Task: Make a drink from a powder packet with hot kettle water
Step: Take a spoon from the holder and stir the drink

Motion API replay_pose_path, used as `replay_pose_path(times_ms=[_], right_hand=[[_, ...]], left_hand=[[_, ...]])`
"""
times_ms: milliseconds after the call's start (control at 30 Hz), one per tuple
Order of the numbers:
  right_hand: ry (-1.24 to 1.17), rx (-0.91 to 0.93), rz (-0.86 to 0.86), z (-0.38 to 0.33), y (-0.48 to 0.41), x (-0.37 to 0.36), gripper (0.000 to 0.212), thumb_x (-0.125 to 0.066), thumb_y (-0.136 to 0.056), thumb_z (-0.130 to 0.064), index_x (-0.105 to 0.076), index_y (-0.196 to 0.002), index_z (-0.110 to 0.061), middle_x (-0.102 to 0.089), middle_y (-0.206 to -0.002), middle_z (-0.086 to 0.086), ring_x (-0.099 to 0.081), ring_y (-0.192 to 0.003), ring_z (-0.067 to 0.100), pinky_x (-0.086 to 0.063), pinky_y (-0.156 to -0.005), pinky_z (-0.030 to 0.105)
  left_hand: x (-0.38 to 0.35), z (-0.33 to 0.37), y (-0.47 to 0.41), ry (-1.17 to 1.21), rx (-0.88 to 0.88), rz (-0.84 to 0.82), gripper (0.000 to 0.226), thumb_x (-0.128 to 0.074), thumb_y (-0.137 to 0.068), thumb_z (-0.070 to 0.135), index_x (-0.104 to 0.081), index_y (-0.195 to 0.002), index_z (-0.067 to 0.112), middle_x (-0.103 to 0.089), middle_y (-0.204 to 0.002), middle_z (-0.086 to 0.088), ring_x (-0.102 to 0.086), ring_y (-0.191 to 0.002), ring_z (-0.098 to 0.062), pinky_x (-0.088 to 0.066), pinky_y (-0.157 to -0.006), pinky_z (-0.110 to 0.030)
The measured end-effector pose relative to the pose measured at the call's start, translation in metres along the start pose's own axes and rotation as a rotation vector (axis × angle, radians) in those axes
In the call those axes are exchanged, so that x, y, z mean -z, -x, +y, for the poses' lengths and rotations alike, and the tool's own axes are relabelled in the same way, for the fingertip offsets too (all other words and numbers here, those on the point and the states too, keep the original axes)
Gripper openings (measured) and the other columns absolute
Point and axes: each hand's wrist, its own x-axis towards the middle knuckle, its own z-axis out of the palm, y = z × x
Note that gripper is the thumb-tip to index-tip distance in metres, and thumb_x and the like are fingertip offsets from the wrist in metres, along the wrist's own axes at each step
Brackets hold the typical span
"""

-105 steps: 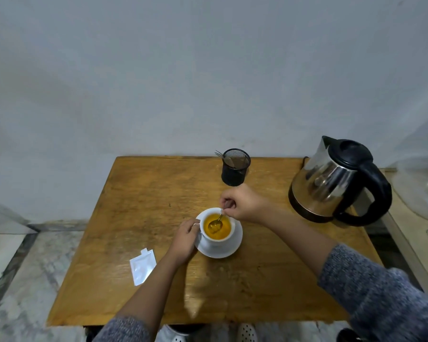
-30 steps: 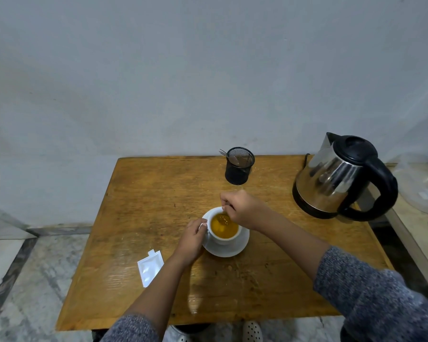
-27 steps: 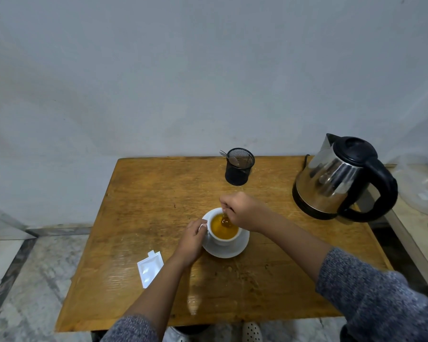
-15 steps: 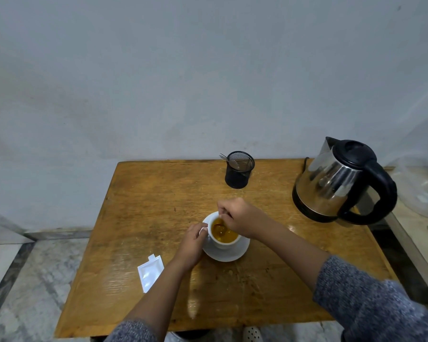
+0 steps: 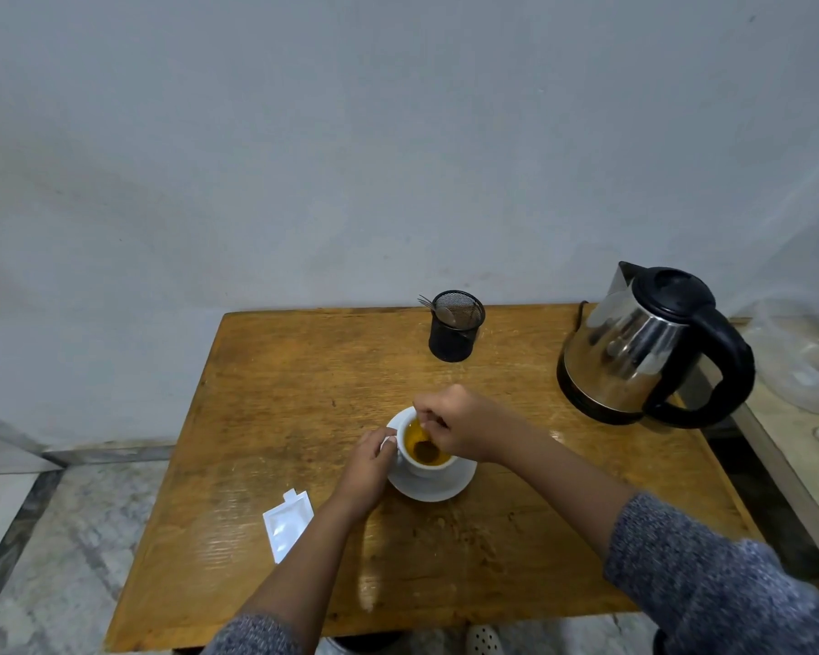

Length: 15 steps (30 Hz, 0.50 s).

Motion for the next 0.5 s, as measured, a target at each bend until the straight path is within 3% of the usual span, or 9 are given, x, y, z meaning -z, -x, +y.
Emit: replay_pose_path(times_ms=[200,333,500], right_hand=[[-0.01,-0.116,0.018,0.0,-0.005,-0.004,0.013,-0.044,-0.089,-0.009,-0.048,-0.077,-0.011,-0.059,-0.076,0.015,-0.055,-0.07,0.033,-0.045,-0.059,0.047],[0.052,-0.157,-0.016,0.005,-0.004,0.002,0.011,-0.045,-0.091,-0.009,-0.05,-0.081,-0.011,-0.06,-0.081,0.014,-0.056,-0.075,0.031,-0.04,-0.059,0.039],[0.061,-0.118,-0.079,0.004,-0.001,0.007,0.008,-0.047,-0.088,-0.007,-0.053,-0.083,-0.008,-0.061,-0.079,0.015,-0.057,-0.073,0.031,-0.048,-0.062,0.045]], left_hand=[[0.001,0.0,0.001,-0.006,-0.017,-0.001,0.03,-0.038,-0.096,0.024,-0.061,-0.113,0.014,-0.057,-0.115,-0.011,-0.049,-0.106,-0.021,-0.036,-0.087,-0.031],[0.001,0.001,0.001,-0.001,-0.012,-0.001,0.028,-0.039,-0.096,0.022,-0.061,-0.112,0.016,-0.057,-0.115,-0.01,-0.049,-0.105,-0.02,-0.037,-0.087,-0.032],[0.001,0.002,0.001,0.009,-0.017,-0.004,0.024,-0.039,-0.096,0.022,-0.06,-0.107,0.019,-0.057,-0.114,-0.01,-0.049,-0.105,-0.019,-0.036,-0.087,-0.031]])
